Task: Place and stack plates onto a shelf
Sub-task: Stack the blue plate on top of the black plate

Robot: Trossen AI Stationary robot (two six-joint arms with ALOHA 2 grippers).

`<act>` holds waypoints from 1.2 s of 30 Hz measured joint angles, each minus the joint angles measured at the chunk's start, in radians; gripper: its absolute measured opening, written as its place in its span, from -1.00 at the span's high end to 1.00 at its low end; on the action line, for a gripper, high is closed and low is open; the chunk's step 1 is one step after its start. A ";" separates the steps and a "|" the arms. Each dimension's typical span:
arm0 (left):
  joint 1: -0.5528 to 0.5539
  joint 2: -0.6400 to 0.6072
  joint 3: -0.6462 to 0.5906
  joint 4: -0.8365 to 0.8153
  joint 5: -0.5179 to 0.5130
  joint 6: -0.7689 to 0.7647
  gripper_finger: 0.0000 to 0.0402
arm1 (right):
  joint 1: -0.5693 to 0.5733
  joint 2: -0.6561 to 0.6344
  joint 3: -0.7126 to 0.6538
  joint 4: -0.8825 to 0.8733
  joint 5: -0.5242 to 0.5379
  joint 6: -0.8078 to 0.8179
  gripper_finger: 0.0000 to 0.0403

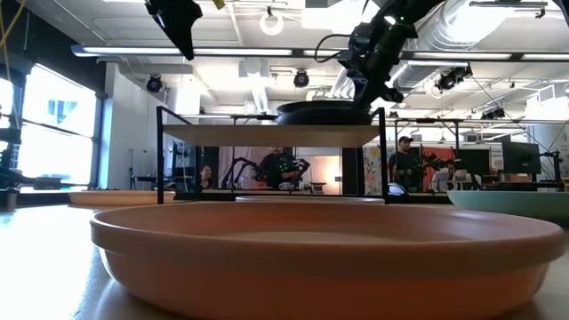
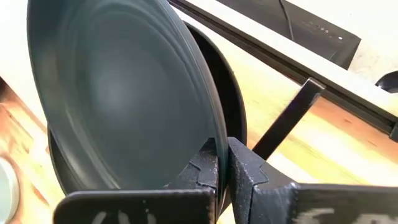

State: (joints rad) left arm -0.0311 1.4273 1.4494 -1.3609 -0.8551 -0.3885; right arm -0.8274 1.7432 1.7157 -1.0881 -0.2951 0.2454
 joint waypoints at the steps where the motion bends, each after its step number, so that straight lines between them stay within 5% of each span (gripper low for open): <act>1: 0.002 0.000 0.000 0.000 0.000 -0.003 0.44 | 0.000 0.000 0.000 0.000 0.000 -0.001 1.00; 20: 0.039 0.000 0.000 -0.004 0.000 -0.017 0.44 | 0.001 0.000 0.000 0.007 0.040 -0.019 1.00; 36: 0.077 0.000 0.000 -0.004 0.000 0.129 0.44 | 0.006 -0.001 0.000 0.009 0.078 -0.026 1.00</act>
State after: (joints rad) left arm 0.0460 1.4277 1.4494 -1.3650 -0.8554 -0.2597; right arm -0.8214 1.7424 1.7157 -1.0786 -0.2174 0.2192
